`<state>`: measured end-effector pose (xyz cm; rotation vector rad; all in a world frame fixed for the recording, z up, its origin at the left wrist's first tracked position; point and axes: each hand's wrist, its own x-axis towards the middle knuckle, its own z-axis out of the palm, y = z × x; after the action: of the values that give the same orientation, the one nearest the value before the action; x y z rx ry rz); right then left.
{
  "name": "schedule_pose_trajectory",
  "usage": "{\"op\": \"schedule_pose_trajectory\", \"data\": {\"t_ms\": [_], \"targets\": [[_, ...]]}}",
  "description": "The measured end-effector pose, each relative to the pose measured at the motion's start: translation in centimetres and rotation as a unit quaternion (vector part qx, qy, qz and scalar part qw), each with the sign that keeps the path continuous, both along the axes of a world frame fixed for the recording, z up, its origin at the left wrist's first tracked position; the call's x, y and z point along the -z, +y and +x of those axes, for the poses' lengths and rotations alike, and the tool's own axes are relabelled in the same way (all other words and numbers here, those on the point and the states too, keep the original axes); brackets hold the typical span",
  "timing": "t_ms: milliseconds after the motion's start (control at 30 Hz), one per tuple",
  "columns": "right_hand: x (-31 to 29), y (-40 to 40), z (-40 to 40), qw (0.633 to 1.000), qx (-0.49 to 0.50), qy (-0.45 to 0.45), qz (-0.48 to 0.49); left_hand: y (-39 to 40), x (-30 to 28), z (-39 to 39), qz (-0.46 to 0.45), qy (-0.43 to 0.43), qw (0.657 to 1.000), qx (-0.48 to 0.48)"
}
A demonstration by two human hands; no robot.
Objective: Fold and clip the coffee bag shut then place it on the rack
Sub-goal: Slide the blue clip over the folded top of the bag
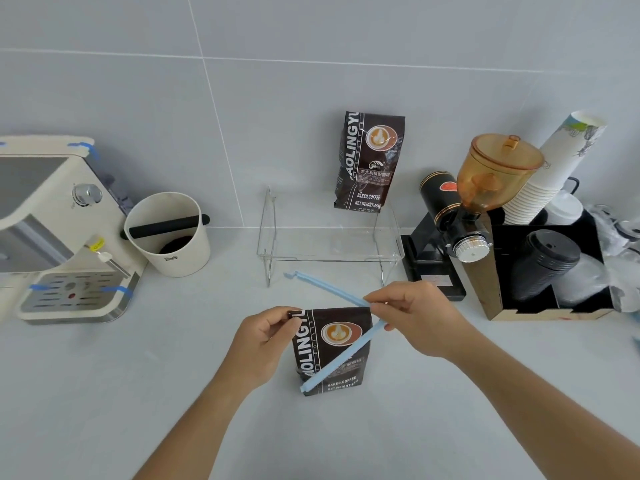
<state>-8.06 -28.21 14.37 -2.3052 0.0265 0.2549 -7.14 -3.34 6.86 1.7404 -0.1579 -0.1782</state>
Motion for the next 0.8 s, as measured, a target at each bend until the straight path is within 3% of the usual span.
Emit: {"op": "schedule_pose_trajectory", "data": {"t_ms": [367,533,667,800], "targets": [[-0.5,-0.1,-0.2,0.995,-0.024,0.04,0.083,-0.3,0.0,-0.1,-0.01,-0.004,1.0,-0.018],[-0.2,-0.7,-0.2,0.977,-0.016,0.083,0.194,-0.5,0.2,0.0,-0.013,-0.002,1.0,-0.023],[0.1,-0.6,-0.3,0.981,-0.035,0.082,0.175,-0.5,-0.1,-0.1,-0.043,0.007,0.999,-0.023],[0.6,0.2,-0.3,0.983,0.012,0.049,0.178,-0.7,-0.1,-0.3,-0.061,0.011,0.997,-0.041]]}}
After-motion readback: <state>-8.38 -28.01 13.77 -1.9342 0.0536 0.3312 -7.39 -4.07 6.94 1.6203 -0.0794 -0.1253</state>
